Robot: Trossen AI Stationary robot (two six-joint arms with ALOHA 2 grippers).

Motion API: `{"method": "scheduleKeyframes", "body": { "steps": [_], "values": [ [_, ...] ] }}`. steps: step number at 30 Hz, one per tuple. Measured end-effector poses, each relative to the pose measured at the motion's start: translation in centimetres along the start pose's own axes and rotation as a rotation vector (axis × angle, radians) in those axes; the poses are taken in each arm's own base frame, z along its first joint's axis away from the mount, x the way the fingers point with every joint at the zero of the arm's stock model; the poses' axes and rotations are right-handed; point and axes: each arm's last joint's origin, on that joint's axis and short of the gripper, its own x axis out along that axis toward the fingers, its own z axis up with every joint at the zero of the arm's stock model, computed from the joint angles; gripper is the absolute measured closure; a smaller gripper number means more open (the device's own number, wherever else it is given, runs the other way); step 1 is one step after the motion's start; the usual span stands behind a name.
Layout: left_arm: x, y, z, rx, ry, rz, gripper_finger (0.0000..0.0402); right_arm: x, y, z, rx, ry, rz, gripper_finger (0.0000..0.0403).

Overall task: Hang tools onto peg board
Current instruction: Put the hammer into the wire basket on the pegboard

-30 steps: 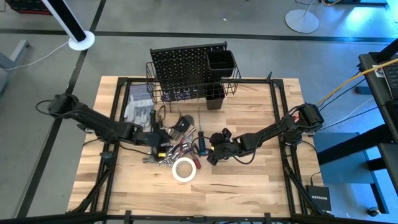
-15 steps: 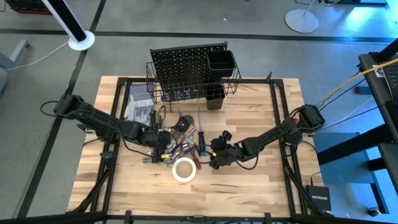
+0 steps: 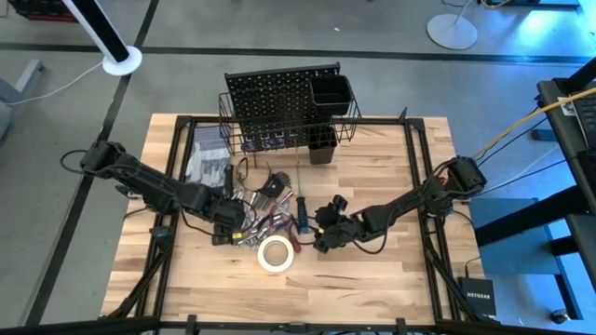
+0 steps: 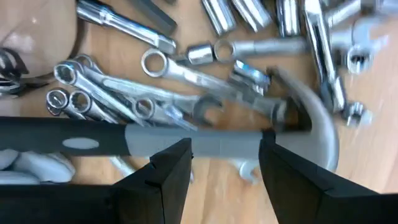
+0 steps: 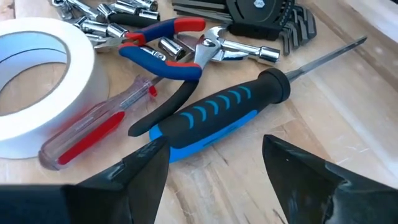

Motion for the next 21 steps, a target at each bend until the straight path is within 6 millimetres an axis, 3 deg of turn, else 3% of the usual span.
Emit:
{"method": "scheduleKeyframes", "body": {
  "steps": [8, 21],
  "values": [
    [0.0, 0.0, -0.2, 0.27, 0.015, 0.005, 0.0224, 0.3, -0.4, -1.1, 0.012, 0.005, 0.029, 0.0141],
    [0.0, -0.1, -0.2, 1.033, 0.01, -0.044, 0.0224, 0.3, -0.4, -1.1, 0.019, -0.006, 0.036, 0.0141]
  ]
}}
